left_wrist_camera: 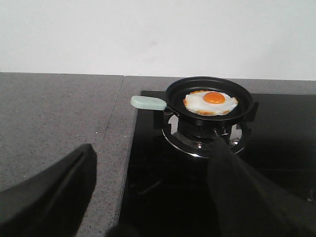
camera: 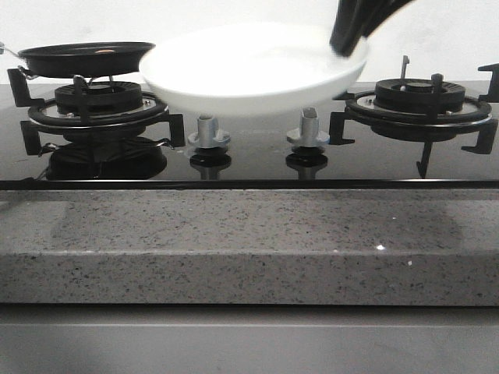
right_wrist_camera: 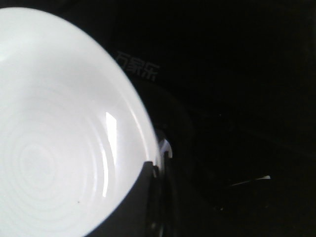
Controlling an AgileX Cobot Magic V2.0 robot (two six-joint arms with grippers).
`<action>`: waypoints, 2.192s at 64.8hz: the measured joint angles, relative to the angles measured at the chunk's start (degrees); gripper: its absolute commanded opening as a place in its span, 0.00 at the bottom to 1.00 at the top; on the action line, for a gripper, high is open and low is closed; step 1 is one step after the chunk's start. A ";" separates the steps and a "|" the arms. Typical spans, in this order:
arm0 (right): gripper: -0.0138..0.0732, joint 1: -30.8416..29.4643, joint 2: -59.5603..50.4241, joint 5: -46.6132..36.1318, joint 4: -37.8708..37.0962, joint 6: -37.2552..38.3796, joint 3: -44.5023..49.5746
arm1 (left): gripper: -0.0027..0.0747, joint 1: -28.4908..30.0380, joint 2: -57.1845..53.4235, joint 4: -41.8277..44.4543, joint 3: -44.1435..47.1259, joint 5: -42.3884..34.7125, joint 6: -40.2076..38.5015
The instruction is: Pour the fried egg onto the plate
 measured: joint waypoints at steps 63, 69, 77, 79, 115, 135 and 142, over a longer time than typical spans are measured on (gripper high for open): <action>0.08 0.00 2.05 -4.29 0.69 0.00 3.12 | 0.66 0.00 0.00 0.00 0.00 0.00 0.00; 0.08 0.00 2.05 -4.29 0.69 0.00 3.12 | 0.66 0.00 0.00 0.00 0.00 0.00 0.00; 0.08 0.09 2.05 -4.29 0.69 0.00 3.12 | 0.66 0.00 0.00 -0.15 0.00 -0.11 0.00; 0.08 0.09 2.05 -4.29 0.69 0.00 3.12 | 0.66 0.00 0.00 -0.38 0.00 -0.22 0.00; 0.08 0.09 2.05 -4.29 0.79 0.00 3.12 | 0.72 0.00 4.22 -1.34 -0.78 -0.95 0.00; 0.08 0.09 2.05 -4.29 0.79 0.00 3.12 | 0.82 0.78 23.49 0.95 -10.65 11.32 0.00; 0.08 0.09 2.05 -4.29 0.79 0.00 3.12 | 0.81 3.79 31.46 -1.45 -14.31 12.95 0.78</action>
